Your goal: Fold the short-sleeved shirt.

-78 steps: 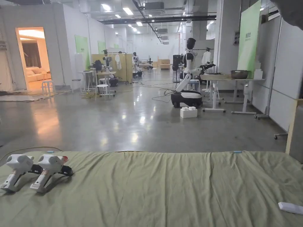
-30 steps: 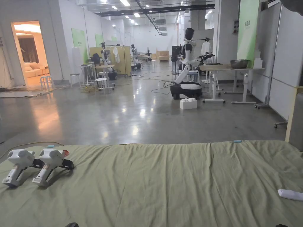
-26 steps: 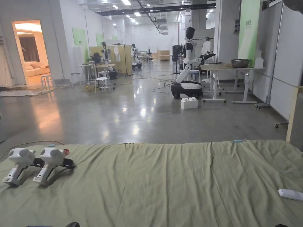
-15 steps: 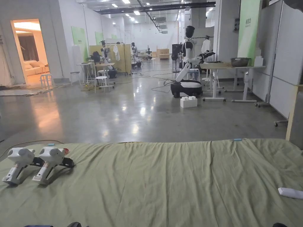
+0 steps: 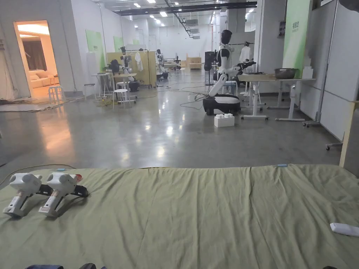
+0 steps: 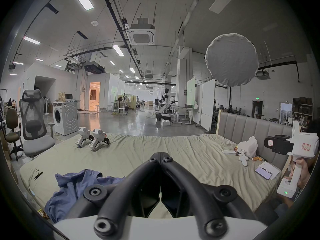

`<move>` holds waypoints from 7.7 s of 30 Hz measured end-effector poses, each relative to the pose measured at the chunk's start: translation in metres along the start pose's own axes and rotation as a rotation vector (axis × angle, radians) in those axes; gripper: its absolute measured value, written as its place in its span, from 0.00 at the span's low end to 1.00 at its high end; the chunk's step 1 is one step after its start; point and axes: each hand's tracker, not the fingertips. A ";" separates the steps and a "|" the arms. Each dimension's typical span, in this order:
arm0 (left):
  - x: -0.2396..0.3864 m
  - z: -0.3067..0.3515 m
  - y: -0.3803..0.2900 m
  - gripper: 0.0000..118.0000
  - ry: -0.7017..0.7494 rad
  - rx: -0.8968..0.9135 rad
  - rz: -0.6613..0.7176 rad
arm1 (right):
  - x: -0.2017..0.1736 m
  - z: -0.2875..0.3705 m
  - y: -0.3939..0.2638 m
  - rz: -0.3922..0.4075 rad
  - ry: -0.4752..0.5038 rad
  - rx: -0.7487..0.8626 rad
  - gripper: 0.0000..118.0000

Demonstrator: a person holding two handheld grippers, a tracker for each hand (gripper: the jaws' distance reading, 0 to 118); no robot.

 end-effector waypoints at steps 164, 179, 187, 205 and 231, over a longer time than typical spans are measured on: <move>-0.068 -0.296 -0.180 0.57 -0.017 -0.754 0.108 | 0.061 0.013 -0.089 -0.102 -0.149 -0.379 0.00; -0.041 -0.322 -0.223 0.04 0.020 -0.845 -0.004 | 0.068 -0.003 -0.100 -0.125 -0.149 -0.445 0.00; -0.044 -0.338 -0.218 0.02 0.022 -0.924 0.012 | 0.105 -0.133 -0.087 -0.107 -0.036 -0.564 0.52; -0.054 -0.325 -0.198 0.00 -0.031 -0.883 0.054 | 0.133 -0.257 -0.154 0.048 0.024 -0.878 0.01; -0.086 -0.043 0.163 0.00 -0.040 -0.005 0.062 | 0.098 -0.069 0.164 0.094 -0.054 -0.029 0.01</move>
